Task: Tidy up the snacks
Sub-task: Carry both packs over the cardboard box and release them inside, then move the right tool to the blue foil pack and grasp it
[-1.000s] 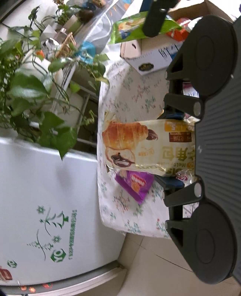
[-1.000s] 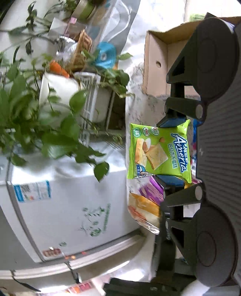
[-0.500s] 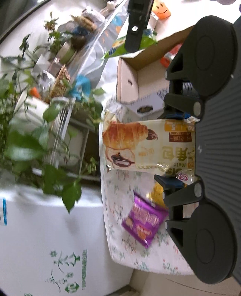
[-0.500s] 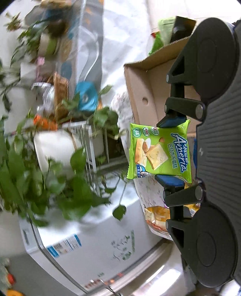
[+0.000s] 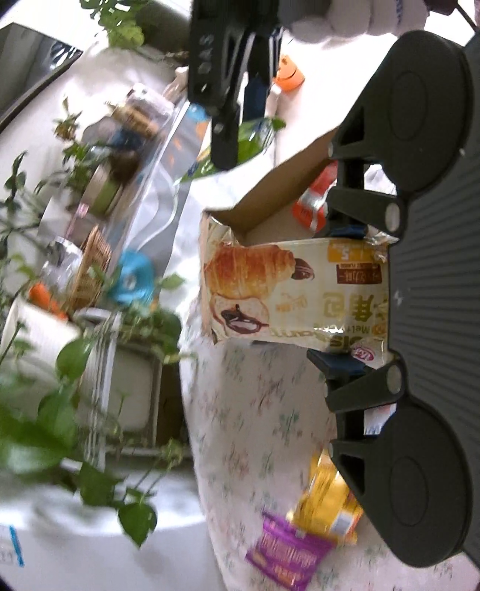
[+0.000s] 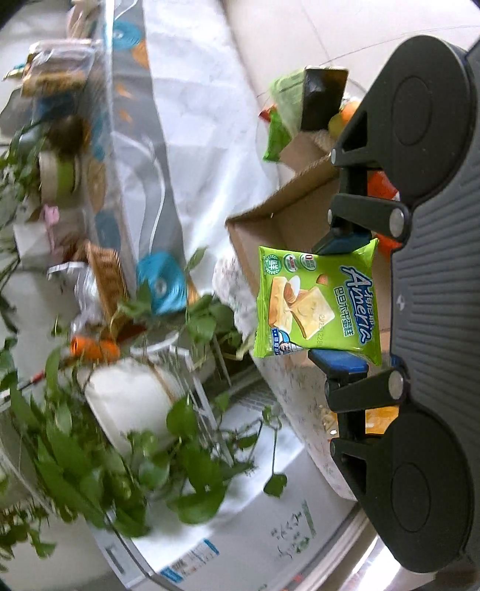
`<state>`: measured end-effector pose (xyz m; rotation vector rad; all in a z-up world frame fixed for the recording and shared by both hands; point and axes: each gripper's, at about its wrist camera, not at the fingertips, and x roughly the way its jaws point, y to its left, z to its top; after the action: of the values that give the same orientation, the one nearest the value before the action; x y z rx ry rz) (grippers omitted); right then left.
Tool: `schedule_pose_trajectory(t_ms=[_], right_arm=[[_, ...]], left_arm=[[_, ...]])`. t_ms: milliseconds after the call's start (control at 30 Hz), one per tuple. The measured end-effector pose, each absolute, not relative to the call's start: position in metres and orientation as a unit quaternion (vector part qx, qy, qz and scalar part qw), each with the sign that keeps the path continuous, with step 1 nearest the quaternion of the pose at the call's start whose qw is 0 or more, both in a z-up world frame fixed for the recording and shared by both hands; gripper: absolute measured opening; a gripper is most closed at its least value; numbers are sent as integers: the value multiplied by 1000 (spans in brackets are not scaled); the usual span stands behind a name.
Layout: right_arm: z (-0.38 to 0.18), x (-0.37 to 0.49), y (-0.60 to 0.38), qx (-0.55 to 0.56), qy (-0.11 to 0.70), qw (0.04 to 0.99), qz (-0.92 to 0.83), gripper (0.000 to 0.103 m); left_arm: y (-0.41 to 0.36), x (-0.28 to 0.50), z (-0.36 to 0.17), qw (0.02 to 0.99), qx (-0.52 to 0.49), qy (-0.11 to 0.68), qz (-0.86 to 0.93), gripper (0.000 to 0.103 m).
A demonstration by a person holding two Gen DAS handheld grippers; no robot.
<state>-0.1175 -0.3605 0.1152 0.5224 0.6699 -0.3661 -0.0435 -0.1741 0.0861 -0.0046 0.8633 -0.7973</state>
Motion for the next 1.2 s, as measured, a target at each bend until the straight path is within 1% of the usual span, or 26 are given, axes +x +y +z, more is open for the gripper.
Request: schedule_pose_trajectory(t_ms=[300, 433, 467, 533, 600, 633, 700, 1033, 1200], right_arm=[[107, -123, -370, 268, 332, 882, -201, 59], [104, -122, -373, 276, 338, 876, -207, 59], [103, -121, -373, 279, 340, 874, -209, 60], [101, -120, -373, 279, 342, 872, -214, 63], [102, -120, -373, 280, 341, 872, -212, 68], [102, -120, -373, 283, 341, 872, -210, 69], [103, -121, -373, 287, 338, 873, -205, 72], [105, -115, -360, 280, 338, 882, -173, 78], [106, -110, -349, 264, 342, 888, -155, 79]], left_arm=[[-207, -68, 77, 808, 12, 415, -418, 55], [-217, -74, 72, 802, 20, 411, -432, 58], [-218, -76, 71, 804, 21, 407, -432, 60], [-219, -79, 72, 808, 22, 400, -431, 69], [-217, -78, 74, 809, 14, 398, -433, 72], [-216, -77, 76, 810, 13, 398, -431, 76], [-212, -74, 78, 816, 13, 399, -418, 81], [-167, -42, 92, 840, -32, 402, -362, 84], [-143, -27, 98, 852, -49, 401, -333, 85]])
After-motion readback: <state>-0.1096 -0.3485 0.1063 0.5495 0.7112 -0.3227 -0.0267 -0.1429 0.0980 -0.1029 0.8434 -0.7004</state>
